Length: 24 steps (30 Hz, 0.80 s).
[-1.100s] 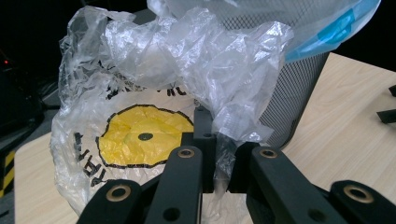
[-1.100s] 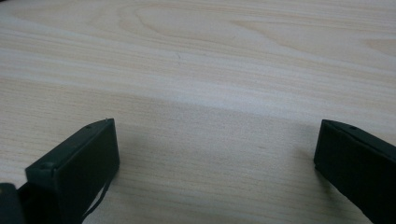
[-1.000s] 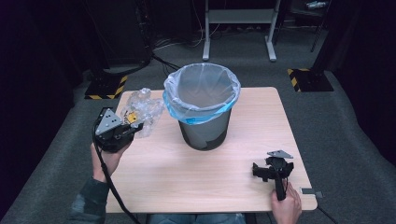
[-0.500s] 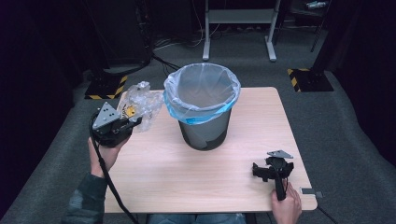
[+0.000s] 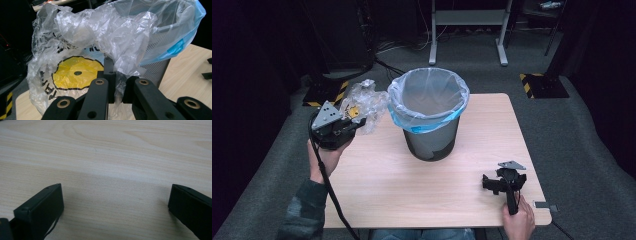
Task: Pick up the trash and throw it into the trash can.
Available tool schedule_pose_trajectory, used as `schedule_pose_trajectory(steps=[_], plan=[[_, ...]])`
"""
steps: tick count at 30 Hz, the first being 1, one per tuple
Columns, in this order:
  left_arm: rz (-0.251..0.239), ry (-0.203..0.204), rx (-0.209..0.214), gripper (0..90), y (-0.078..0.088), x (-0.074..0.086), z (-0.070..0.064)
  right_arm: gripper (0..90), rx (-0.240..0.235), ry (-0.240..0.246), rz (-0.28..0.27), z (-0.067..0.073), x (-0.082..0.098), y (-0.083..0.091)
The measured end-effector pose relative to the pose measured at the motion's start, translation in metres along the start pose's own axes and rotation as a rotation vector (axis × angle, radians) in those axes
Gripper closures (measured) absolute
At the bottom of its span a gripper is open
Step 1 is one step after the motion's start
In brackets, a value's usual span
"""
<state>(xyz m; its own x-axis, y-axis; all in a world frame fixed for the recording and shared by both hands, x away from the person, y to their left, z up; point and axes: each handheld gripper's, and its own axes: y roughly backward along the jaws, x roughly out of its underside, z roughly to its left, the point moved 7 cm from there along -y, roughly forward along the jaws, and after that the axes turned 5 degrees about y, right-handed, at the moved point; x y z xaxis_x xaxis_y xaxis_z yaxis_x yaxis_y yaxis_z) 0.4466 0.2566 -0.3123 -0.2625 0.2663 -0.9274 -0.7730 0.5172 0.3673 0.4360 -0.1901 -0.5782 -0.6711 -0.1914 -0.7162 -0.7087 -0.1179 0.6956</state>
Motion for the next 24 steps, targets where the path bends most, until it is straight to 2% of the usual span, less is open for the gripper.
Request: schedule_pose_trajectory(steps=[5, 11, 15, 24], plan=[[0.003, -0.021, 0.002, 85.8, -0.003, -0.008, -0.001, 0.0, 0.0, 0.0, 0.0, 0.0, 0.0, 0.0], [0.003, -0.022, 0.019, 85.8, -0.01, -0.019, -0.005, 0.0, 0.0, 0.002, -0.001, 0.0, 0.0, 0.0], [0.001, -0.049, 0.027, 85.8, -0.013, -0.032, -0.006, 0.0, -0.002, 0.004, -0.001, 0.0, 0.0, 0.0], [-0.001, -0.059, 0.036, 85.8, -0.024, -0.049, -0.009, 0.0, -0.003, 0.004, -0.001, 0.0, 0.0, 0.0]])
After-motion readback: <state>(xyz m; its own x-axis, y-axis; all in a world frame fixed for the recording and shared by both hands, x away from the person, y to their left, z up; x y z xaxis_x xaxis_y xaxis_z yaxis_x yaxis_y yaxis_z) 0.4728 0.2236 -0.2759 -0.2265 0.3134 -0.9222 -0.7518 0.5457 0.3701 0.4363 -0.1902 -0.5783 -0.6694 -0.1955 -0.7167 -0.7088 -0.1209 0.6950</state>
